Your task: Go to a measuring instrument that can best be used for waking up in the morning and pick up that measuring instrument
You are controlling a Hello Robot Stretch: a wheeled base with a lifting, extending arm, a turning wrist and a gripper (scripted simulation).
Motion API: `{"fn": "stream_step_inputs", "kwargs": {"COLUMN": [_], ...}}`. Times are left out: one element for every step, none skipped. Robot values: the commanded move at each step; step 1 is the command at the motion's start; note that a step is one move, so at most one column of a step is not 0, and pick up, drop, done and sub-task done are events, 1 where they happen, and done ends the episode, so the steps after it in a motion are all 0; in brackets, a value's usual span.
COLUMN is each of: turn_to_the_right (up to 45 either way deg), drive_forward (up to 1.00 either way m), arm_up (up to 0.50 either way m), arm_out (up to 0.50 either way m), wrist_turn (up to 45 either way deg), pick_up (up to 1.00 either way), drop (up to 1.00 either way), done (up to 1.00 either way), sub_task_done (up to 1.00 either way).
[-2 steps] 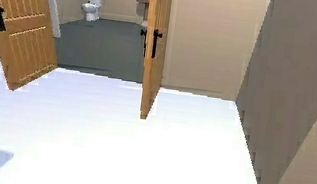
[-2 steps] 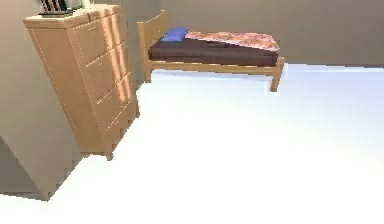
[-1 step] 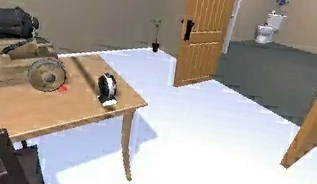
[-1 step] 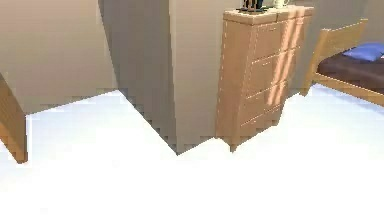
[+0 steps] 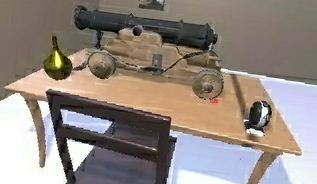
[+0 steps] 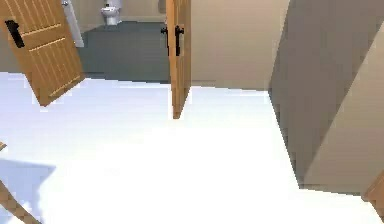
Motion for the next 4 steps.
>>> {"fn": "stream_step_inputs", "kwargs": {"turn_to_the_right": [-45.0, -15.0, 45.0, 45.0], "drive_forward": [0.00, 0.00, 0.00, 0.00], "arm_up": [0.00, 0.00, 0.00, 0.00], "arm_out": [0.00, 0.00, 0.00, 0.00], "wrist_turn": [0.0, 0.0, 0.0, 0.0], "pick_up": [0.00, 0.00, 0.00, 0.00], "drop": [0.00, 0.00, 0.00, 0.00], "done": [0.00, 0.00, 0.00, 0.00], "sub_task_done": [0.00, 0.00, 0.00, 0.00]}}
